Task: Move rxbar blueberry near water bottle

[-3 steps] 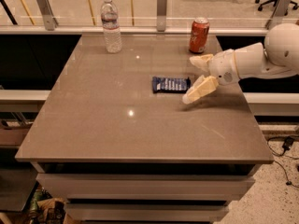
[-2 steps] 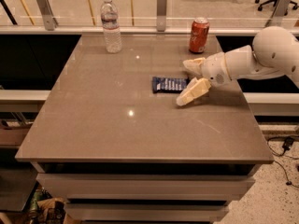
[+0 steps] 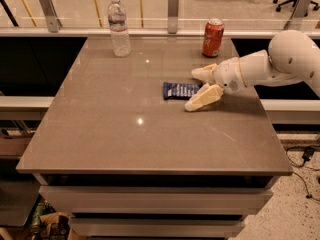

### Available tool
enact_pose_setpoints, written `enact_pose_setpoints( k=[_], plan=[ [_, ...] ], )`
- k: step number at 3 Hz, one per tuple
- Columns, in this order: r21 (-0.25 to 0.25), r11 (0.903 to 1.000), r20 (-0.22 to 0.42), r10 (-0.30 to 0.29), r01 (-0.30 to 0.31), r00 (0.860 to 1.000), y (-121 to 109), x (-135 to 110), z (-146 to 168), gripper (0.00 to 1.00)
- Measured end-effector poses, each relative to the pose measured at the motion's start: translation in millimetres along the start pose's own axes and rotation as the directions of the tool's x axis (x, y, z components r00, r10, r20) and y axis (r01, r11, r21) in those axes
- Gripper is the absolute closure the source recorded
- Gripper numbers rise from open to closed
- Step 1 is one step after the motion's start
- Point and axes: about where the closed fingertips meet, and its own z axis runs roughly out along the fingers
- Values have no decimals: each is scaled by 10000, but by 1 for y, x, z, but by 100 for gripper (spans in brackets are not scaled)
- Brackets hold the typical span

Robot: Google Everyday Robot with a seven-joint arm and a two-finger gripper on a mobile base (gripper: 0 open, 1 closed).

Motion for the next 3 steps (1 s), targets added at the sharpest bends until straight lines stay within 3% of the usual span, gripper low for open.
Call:
enact_pose_setpoints(
  k=[3],
  plan=[
    [-106,9999,12,-11,11,10000,2,-1,6,85]
  ],
)
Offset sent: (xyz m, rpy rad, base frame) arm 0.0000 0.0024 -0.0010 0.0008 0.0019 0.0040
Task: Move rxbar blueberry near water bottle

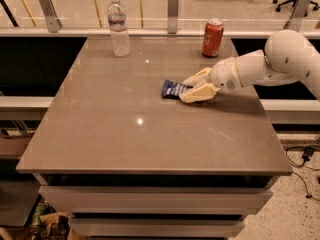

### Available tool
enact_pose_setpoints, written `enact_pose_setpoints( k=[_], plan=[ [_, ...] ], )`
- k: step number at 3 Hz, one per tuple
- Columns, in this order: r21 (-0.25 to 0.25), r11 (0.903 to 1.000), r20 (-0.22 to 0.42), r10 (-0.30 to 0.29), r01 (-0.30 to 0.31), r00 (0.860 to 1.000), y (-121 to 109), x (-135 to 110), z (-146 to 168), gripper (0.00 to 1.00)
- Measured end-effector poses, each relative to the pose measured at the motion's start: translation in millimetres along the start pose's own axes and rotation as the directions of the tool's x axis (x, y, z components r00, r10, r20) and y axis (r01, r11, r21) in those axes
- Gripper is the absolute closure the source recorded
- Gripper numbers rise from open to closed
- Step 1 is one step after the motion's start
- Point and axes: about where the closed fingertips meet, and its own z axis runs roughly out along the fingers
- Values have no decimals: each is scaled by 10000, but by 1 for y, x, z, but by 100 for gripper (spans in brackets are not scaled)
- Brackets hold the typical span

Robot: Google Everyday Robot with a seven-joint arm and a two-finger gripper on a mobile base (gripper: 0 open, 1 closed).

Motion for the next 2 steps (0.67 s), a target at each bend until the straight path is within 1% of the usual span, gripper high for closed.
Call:
enact_pose_setpoints(
  k=[1,2],
  plan=[
    [-5,10000,1,0,0,10000,0,0,0,100],
    [-7,10000,1,-1,1,10000,0,-1,0,100]
  ],
)
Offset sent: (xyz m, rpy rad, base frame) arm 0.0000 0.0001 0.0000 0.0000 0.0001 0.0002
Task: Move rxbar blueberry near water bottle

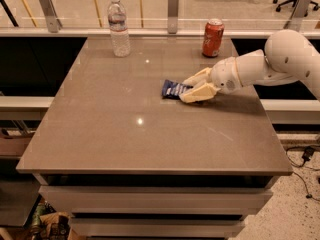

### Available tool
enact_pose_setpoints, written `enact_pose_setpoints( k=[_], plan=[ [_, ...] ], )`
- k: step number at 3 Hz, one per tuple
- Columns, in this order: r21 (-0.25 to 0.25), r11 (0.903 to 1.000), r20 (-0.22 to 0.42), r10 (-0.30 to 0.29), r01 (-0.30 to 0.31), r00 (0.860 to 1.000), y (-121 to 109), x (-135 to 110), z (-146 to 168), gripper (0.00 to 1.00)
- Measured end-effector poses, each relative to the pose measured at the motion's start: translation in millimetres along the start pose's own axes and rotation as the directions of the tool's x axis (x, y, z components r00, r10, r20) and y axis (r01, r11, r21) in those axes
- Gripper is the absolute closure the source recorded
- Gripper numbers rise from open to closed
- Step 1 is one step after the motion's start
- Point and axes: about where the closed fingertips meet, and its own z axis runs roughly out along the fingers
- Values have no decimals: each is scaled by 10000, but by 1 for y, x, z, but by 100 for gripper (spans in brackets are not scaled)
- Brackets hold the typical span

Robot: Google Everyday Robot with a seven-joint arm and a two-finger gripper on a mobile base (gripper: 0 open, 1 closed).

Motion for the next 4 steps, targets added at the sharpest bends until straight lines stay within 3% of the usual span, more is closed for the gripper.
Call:
enact_pose_setpoints(
  k=[1,4],
  plan=[
    [0,10000,-1,0,0,10000,0,0,0,100],
    [406,9990,-662,238,-211,9975,-23,-49,-16,100]
  ],
)
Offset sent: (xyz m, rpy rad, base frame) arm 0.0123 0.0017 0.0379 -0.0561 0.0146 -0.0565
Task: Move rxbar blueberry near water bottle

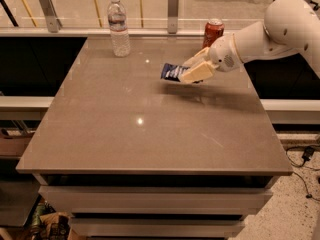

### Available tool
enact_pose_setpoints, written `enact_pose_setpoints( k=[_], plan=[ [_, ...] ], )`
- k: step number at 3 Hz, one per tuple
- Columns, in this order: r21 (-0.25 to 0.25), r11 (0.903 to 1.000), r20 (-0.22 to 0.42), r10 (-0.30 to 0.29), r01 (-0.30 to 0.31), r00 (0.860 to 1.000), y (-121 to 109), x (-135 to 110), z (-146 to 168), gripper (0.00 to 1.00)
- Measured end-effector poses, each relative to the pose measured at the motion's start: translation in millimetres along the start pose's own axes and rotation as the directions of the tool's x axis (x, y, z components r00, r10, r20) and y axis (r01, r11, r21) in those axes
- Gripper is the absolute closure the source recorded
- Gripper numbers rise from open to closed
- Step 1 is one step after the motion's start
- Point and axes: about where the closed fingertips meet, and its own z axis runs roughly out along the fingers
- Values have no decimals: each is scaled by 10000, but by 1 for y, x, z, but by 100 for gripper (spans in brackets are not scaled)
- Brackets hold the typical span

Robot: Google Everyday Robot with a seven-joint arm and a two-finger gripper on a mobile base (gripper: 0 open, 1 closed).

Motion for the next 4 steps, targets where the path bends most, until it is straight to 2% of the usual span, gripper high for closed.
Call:
enact_pose_setpoints(
  k=[1,2,3,4],
  plan=[
    [224,9997,-76,128,-126,9999,-12,-17,-4,100],
    [666,9971,-44,365,-361,9993,-23,-36,-2,100],
    [1369,9891,4,537,-533,9986,-36,-58,7,100],
    [1853,9803,182,657,-680,9977,-53,-75,24,100]
  ],
)
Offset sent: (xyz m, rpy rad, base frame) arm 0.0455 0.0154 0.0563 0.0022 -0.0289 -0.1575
